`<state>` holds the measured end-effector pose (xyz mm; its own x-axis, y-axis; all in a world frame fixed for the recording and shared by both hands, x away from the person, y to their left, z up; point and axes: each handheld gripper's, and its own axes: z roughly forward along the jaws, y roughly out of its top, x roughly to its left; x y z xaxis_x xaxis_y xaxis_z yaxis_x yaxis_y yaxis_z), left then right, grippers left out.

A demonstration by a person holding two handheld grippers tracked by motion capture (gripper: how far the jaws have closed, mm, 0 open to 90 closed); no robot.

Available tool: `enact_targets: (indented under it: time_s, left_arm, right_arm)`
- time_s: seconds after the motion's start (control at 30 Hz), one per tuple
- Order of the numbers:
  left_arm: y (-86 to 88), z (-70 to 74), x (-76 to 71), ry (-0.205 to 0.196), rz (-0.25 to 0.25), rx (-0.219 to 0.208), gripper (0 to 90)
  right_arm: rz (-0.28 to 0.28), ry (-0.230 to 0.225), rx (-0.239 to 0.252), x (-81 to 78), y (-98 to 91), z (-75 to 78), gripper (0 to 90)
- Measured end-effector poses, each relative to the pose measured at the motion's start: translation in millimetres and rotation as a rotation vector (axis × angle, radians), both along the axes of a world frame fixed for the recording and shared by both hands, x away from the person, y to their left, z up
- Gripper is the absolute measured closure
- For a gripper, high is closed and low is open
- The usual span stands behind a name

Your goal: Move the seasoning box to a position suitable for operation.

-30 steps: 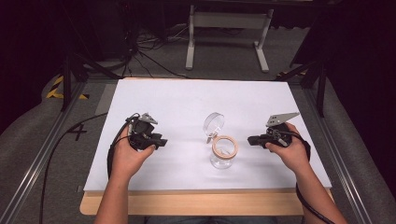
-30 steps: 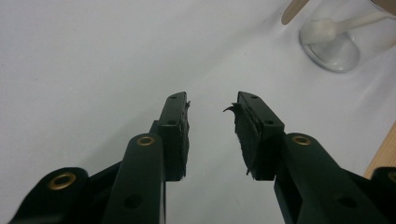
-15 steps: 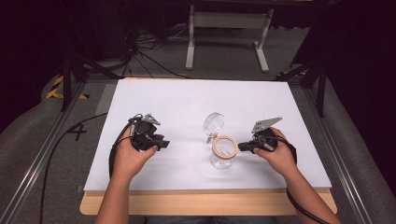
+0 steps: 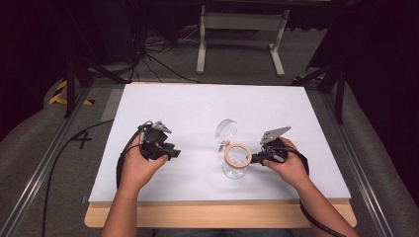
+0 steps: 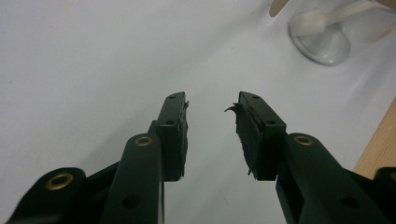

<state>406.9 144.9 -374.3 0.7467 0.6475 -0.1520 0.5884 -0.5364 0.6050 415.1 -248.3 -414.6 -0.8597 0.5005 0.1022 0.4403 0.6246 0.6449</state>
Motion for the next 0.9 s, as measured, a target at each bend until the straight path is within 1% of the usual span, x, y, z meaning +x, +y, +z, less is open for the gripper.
enact_targets:
  time_s: [0.07, 0.13, 0.17, 0.2, 0.3, 0.4, 0.43, 0.5, 0.63, 0.67, 0.77, 0.9]
  left_arm:
    - [0.0, -0.1, 0.2, -0.005, -0.001, 0.003, 63.6]
    - [0.0, 0.1, 0.2, 0.007, -0.003, 0.006, 63.4]
    - [-0.3, -0.7, 0.4, 0.002, -0.002, 0.005, 63.4]
    - [-0.5, -0.8, 0.2, 0.007, 0.001, 0.004, 63.4]
    - [-0.5, -1.1, 1.0, 0.003, -0.007, 0.009, 63.3]
    - [-0.8, -1.1, 1.3, 0.001, -0.004, 0.006, 63.1]
    - [-1.3, -1.0, 1.1, 0.005, 0.0, 0.003, 63.1]
    - [-1.8, -0.7, 1.8, 0.002, 0.0, 0.002, 62.9]
    - [-3.6, -0.2, 3.8, 0.003, -0.009, 0.001, 62.9]
    - [-4.9, -0.3, 4.7, -0.002, -0.01, 0.0, 62.8]
    - [-7.8, 0.6, 6.3, 0.007, -0.023, 0.003, 62.6]
    - [-10.9, 0.9, 7.5, 0.0, -0.031, 0.001, 62.5]
  right_arm:
    - [0.0, 0.0, 0.0, 0.0, 0.0, -0.1, 89.8]
    - [0.001, 0.0, 0.002, 0.2, -0.1, -0.4, 89.9]
    - [0.001, -0.002, -0.001, 0.1, 0.3, -0.5, 89.9]
    - [-0.002, -0.004, -0.007, -0.3, 0.9, -0.5, 90.0]
    - [0.001, -0.008, -0.015, -0.4, 1.1, -0.1, 90.0]
    - [0.004, 0.005, -0.015, -1.6, 1.4, 0.1, 90.0]
    - [0.008, 0.003, -0.016, -1.8, 1.7, -0.1, 90.0]
    - [0.014, 0.01, -0.019, -3.6, 2.6, 0.2, 90.0]
    - [0.028, 0.012, -0.024, -6.7, 4.6, 0.5, 90.0]
    - [0.033, 0.013, -0.023, -7.9, 5.4, 0.6, 90.0]
    - [0.044, 0.016, -0.023, -12.1, 7.6, 0.4, 90.0]
    - [0.055, 0.02, -0.027, -16.2, 10.2, 0.2, 90.0]
